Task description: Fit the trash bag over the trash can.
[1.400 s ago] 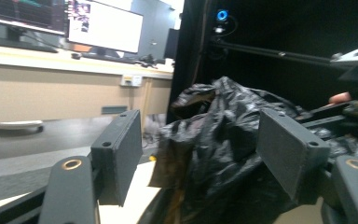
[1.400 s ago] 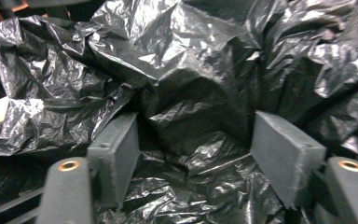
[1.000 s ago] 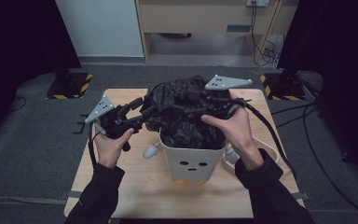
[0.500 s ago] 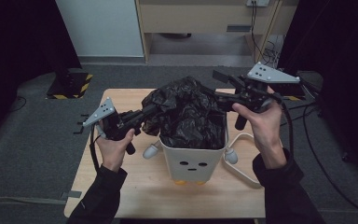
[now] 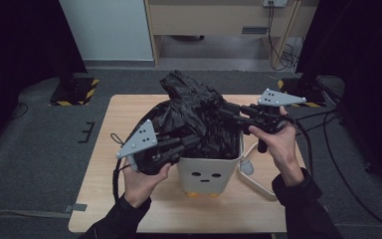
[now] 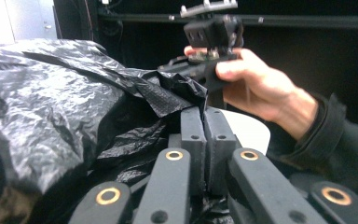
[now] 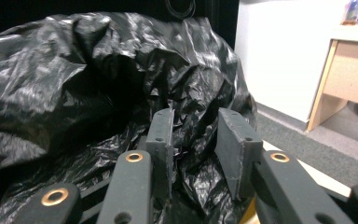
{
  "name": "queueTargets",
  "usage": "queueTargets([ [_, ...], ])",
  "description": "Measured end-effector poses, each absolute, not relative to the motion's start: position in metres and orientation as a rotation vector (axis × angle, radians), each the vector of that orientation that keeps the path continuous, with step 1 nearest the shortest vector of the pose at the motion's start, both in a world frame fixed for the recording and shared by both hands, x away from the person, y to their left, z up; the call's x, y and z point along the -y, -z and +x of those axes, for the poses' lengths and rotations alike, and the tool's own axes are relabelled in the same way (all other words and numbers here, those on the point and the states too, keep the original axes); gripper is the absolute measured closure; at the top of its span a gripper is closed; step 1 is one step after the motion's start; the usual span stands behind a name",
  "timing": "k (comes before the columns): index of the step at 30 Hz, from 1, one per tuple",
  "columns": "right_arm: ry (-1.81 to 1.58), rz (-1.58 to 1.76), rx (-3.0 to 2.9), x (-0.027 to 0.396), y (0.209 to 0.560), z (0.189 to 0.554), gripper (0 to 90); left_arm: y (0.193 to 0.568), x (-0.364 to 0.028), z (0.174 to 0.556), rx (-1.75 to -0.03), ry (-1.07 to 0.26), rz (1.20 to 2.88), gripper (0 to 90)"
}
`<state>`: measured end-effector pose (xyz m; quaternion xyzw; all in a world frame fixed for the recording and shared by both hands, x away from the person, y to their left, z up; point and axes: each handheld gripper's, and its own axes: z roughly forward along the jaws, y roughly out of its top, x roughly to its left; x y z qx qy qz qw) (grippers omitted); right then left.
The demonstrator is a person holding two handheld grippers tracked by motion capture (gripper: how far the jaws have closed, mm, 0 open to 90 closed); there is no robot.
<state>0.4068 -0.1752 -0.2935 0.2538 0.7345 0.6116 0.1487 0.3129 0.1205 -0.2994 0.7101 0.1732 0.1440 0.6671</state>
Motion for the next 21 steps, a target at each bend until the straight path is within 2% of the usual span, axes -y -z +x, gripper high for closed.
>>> queueTargets([
  [6,-1.938,0.704,-1.996,0.185,0.281,0.397,49.2,0.303,-0.113,0.311,-0.384,-0.334,1.625,86.5],
  [10,-2.025,0.659,-1.961,0.175,0.268,0.390,39.6,0.303,-0.110,0.309,-0.379,-0.347,1.632,84.6],
  [18,-1.969,0.576,-2.070,0.145,0.255,0.389,37.7,0.304,-0.107,0.307,-0.377,-0.362,1.666,82.7],
  [21,-1.936,0.547,-2.125,0.141,0.256,0.390,47.9,0.304,-0.108,0.307,-0.382,-0.351,1.664,82.2],
])
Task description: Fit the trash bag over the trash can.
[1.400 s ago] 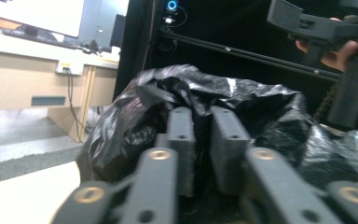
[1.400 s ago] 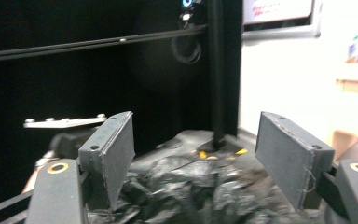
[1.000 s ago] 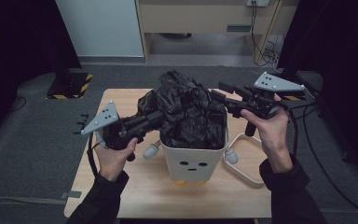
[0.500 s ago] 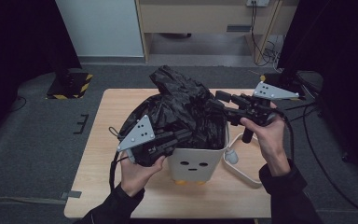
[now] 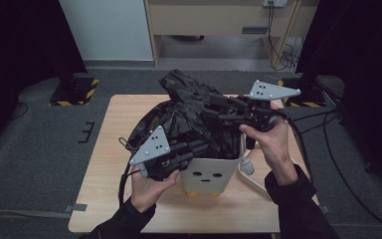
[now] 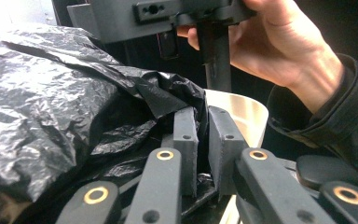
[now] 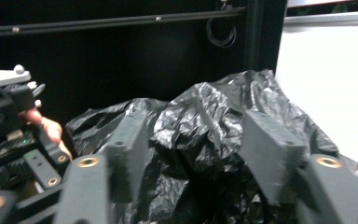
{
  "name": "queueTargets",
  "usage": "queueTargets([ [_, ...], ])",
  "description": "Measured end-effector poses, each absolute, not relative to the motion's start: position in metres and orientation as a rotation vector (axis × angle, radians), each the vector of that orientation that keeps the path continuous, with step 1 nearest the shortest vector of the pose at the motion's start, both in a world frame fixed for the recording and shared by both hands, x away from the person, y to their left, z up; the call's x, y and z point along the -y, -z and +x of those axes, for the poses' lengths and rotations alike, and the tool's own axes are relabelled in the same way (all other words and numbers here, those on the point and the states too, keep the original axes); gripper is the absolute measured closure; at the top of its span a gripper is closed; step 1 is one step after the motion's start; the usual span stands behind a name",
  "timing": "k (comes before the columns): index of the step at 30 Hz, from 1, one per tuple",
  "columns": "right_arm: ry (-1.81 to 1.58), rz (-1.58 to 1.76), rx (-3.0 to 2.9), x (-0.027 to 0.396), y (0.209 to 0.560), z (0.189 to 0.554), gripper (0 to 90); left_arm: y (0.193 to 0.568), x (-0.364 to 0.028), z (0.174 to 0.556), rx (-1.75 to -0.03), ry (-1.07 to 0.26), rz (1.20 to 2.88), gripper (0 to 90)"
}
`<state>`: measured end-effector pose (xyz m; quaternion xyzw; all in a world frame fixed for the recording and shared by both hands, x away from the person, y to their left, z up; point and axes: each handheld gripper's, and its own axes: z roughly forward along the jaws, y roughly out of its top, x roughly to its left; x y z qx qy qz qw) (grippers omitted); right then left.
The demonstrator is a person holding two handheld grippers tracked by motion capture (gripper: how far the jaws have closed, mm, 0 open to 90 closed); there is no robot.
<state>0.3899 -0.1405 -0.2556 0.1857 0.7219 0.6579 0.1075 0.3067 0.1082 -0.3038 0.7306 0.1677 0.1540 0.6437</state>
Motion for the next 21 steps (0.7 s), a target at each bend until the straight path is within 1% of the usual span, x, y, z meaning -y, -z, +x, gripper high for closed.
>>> queueTargets([
  [2,-1.926,0.525,-2.145,0.140,0.257,0.390,54.7,0.303,-0.108,0.307,-0.379,-0.349,1.666,81.6],
  [4,-1.907,0.502,-2.168,0.139,0.258,0.389,64.0,0.303,-0.106,0.306,-0.375,-0.354,1.669,80.9],
  [6,-1.891,0.462,-2.190,0.138,0.260,0.389,76.6,0.303,-0.106,0.305,-0.373,-0.357,1.671,80.0],
  [8,-1.905,0.445,-2.195,0.138,0.263,0.389,86.6,0.303,-0.106,0.305,-0.374,-0.342,1.664,79.9],
  [9,-1.915,0.445,-2.186,0.140,0.264,0.389,90.0,0.303,-0.107,0.306,-0.376,-0.326,1.657,79.7],
  [11,-1.931,0.446,-2.162,0.142,0.265,0.390,90.0,0.303,-0.107,0.306,-0.374,-0.310,1.651,77.4],
  [13,-1.923,0.440,-2.153,0.145,0.264,0.388,90.0,0.300,-0.111,0.306,-0.377,-0.294,1.625,71.0],
  [14,-1.929,0.434,-2.146,0.146,0.263,0.387,90.0,0.297,-0.114,0.306,-0.377,-0.307,1.602,63.8],
  [17,-1.913,0.431,-2.129,0.154,0.259,0.384,90.0,0.284,-0.130,0.304,-0.401,-0.363,1.525,46.9],
  [19,-1.902,0.431,-2.115,0.161,0.256,0.383,90.0,0.275,-0.144,0.302,-0.440,-0.416,1.462,39.1],
  [21,-1.926,0.445,-2.106,0.169,0.256,0.382,90.0,0.270,-0.160,0.303,-0.472,-0.469,1.411,34.3],
])
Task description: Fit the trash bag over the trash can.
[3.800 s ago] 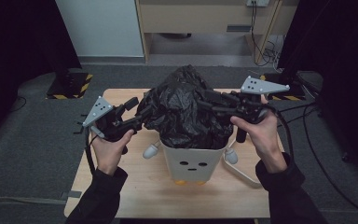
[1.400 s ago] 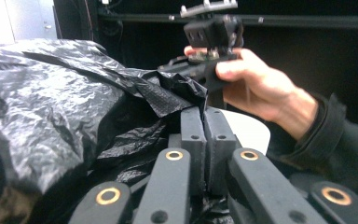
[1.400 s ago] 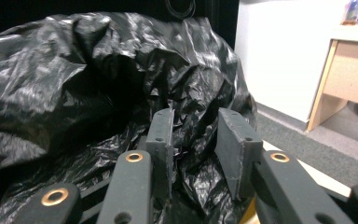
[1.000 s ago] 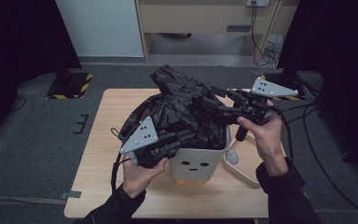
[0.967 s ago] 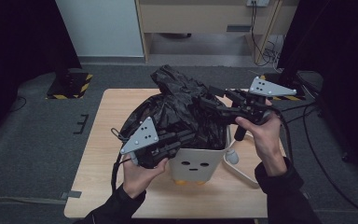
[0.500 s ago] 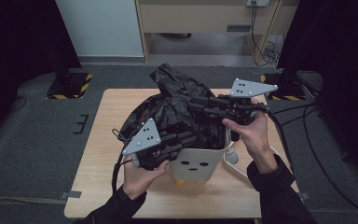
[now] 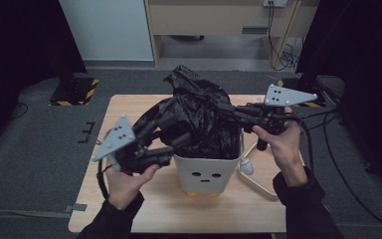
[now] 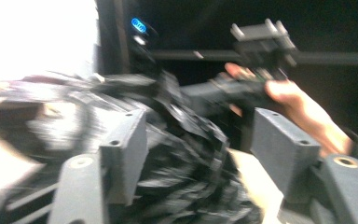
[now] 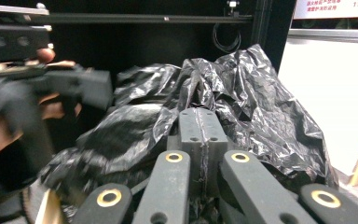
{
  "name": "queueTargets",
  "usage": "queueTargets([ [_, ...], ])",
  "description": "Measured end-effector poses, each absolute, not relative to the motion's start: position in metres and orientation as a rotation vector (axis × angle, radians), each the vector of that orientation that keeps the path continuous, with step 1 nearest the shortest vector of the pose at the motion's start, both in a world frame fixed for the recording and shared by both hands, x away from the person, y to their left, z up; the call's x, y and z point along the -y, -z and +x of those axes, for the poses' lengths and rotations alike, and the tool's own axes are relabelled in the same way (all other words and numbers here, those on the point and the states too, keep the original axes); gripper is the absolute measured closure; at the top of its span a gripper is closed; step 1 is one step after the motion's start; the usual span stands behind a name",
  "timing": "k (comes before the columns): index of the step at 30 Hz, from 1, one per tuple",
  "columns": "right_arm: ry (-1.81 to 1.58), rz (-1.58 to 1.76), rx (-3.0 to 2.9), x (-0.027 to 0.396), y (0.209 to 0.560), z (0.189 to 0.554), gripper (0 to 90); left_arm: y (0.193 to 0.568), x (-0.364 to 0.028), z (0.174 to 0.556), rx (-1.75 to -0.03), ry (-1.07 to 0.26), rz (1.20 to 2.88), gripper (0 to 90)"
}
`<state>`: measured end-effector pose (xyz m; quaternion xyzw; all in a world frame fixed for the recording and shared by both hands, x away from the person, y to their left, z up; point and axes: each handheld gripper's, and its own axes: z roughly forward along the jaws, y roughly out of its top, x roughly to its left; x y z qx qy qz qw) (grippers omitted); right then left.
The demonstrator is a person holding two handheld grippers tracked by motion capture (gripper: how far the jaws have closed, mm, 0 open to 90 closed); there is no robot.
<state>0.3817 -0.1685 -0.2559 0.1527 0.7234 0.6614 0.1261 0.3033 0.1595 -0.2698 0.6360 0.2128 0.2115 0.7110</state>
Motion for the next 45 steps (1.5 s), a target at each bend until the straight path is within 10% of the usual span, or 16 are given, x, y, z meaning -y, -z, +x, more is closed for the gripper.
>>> queueTargets([
  [10,-1.950,0.520,-2.079,0.206,0.272,0.378,90.0,0.302,-0.185,0.361,-0.571,-0.398,1.417,26.2],
  [19,-1.941,0.680,-2.011,0.233,0.295,0.388,90.0,0.317,-0.160,0.366,-0.524,-0.196,1.506,76.0],
  [25,-1.913,0.777,-1.921,0.233,0.302,0.392,90.0,0.311,-0.157,0.350,-0.538,-0.256,1.528,84.6],
  [38,-2.133,0.696,-1.841,0.193,0.283,0.359,29.9,0.308,-0.132,0.328,-0.516,-0.328,1.550,87.9],
  [41,-2.095,0.705,-1.854,0.182,0.288,0.364,34.3,0.307,-0.128,0.325,-0.496,-0.333,1.554,88.4],
  [45,-2.054,0.656,-1.909,0.174,0.294,0.367,70.7,0.306,-0.127,0.323,-0.485,-0.323,1.553,88.7],
])
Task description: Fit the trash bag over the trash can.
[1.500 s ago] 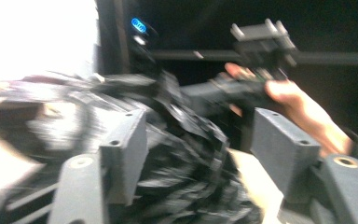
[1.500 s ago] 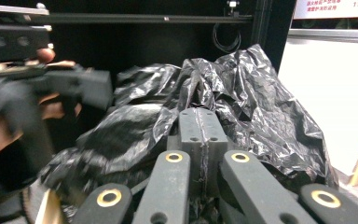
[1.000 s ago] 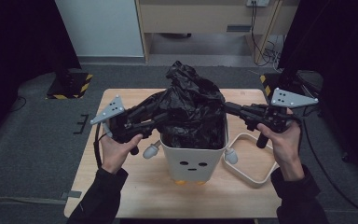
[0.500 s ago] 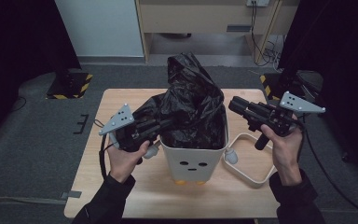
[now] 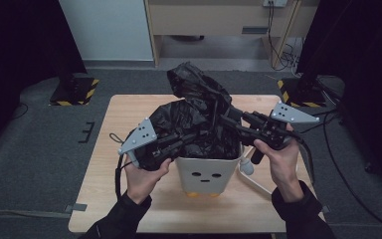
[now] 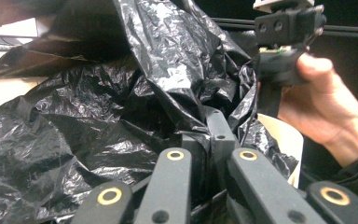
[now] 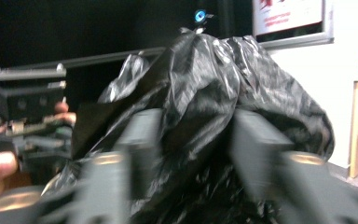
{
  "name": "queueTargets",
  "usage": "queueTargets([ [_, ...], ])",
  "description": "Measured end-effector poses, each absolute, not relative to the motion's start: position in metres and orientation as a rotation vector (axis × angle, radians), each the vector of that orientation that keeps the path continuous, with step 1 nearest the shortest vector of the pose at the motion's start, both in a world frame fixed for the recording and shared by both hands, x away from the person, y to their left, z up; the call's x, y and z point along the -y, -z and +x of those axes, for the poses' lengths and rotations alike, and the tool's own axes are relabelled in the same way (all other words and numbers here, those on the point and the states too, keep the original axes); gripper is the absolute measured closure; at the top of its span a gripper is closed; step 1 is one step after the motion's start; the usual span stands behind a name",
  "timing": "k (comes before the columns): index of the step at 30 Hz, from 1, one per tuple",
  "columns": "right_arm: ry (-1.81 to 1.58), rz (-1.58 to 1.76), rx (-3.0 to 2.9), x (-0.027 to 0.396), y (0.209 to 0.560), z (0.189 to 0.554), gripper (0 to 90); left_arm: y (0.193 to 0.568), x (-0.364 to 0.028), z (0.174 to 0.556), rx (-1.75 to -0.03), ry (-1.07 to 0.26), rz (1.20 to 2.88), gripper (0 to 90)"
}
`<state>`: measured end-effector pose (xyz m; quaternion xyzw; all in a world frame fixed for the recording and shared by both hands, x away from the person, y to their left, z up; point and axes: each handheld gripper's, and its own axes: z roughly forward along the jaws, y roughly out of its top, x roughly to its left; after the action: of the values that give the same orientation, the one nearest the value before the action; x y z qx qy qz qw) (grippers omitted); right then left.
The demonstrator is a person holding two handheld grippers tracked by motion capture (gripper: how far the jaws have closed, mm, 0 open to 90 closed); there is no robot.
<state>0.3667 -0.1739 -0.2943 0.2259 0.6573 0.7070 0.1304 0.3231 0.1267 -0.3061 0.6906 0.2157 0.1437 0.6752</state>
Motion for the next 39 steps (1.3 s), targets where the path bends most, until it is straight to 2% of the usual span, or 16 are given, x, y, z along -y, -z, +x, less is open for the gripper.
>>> queueTargets([
  [2,-2.045,0.627,-1.922,0.175,0.295,0.366,90.0,0.306,-0.128,0.323,-0.487,-0.315,1.542,88.8],
  [8,-2.066,0.609,-1.902,0.197,0.295,0.364,90.0,0.301,-0.138,0.324,-0.509,-0.375,1.524,88.4],
  [17,-2.123,0.666,-1.999,0.244,0.310,0.367,90.0,0.297,-0.180,0.349,-0.675,-0.463,1.457,89.3],
  [23,-2.007,0.766,-2.033,0.255,0.321,0.373,90.0,0.300,-0.186,0.380,-0.782,-0.523,1.538,87.6],
  [25,-1.945,0.799,-2.023,0.254,0.325,0.377,90.0,0.302,-0.185,0.385,-0.774,-0.527,1.535,80.2],
  [28,-1.934,0.813,-1.996,0.252,0.325,0.379,90.0,0.302,-0.190,0.380,-0.762,-0.519,1.459,52.7],
  [30,-1.934,0.804,-1.973,0.253,0.323,0.378,87.1,0.301,-0.197,0.371,-0.745,-0.531,1.451,44.6],
  [34,-1.953,0.769,-1.934,0.259,0.313,0.371,87.5,0.301,-0.210,0.346,-0.715,-0.454,1.444,37.4],
  [36,-1.957,0.758,-1.926,0.259,0.310,0.370,88.3,0.306,-0.208,0.339,-0.687,-0.437,1.484,37.7],
  [37,-1.963,0.756,-1.922,0.259,0.308,0.369,87.1,0.308,-0.205,0.337,-0.677,-0.437,1.521,37.8],
  [39,-1.984,0.763,-1.910,0.259,0.305,0.369,78.3,0.312,-0.199,0.338,-0.654,-0.467,1.556,38.2],
])
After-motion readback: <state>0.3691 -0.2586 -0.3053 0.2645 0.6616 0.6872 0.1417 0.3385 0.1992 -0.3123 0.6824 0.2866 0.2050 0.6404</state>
